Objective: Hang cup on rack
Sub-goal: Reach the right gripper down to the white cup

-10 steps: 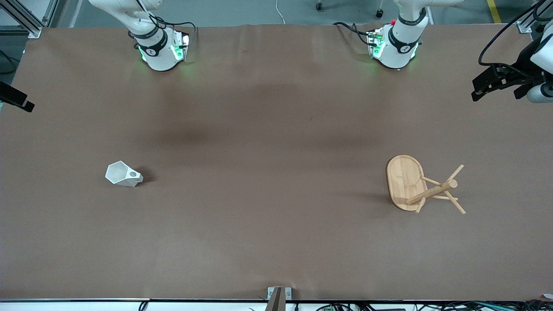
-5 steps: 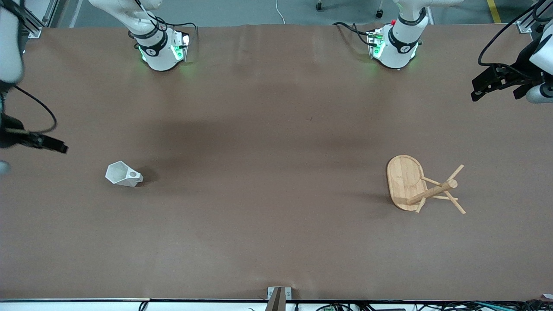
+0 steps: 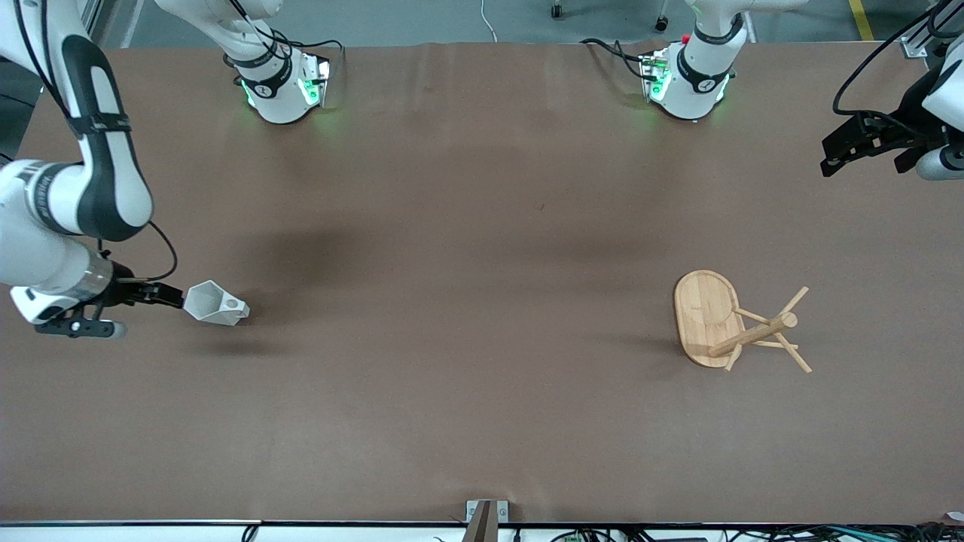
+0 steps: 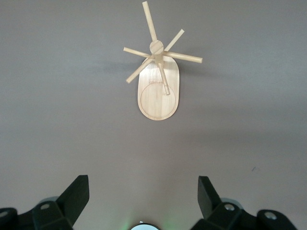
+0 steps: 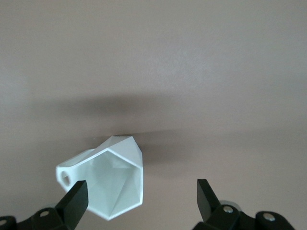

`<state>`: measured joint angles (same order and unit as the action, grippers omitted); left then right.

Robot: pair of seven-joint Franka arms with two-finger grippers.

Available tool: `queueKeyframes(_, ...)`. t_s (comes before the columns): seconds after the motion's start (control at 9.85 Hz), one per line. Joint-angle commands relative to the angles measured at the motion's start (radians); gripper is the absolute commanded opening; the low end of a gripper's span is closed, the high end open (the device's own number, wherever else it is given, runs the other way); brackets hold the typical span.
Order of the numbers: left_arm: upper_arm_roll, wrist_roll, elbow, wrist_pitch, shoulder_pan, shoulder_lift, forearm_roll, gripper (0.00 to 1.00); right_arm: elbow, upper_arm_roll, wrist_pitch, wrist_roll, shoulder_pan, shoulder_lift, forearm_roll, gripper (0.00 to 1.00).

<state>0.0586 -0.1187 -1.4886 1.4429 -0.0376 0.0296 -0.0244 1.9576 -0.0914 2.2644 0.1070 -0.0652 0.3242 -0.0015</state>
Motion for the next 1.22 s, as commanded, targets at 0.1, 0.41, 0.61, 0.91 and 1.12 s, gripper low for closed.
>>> queueKeyframes(0.1,0.003,-0.010,-0.027,0.005,0.001,-0.008,0.004,1.00,0.102,0.007,0.163,0.048,-0.010,0.024,0.017,0.98)
queueKeyframes(0.41,0.003,-0.010,-0.027,0.005,0.002,-0.010,0.004,1.00,0.142,0.009,0.270,0.048,-0.005,0.071,0.017,0.77)
queueKeyframes(0.61,0.003,-0.010,-0.027,0.005,0.002,-0.010,0.004,1.00,0.142,0.010,0.270,0.046,-0.004,0.084,0.017,0.58)
queueKeyframes(0.91,0.003,-0.010,-0.030,0.005,0.002,-0.010,0.004,1.00,0.142,0.010,0.268,0.043,-0.005,0.090,0.018,0.28)
queueKeyframes(1.12,0.003,-0.010,-0.030,0.005,0.002,-0.010,0.004,1.00,0.135,0.010,0.253,0.043,-0.002,0.096,0.018,0.04)
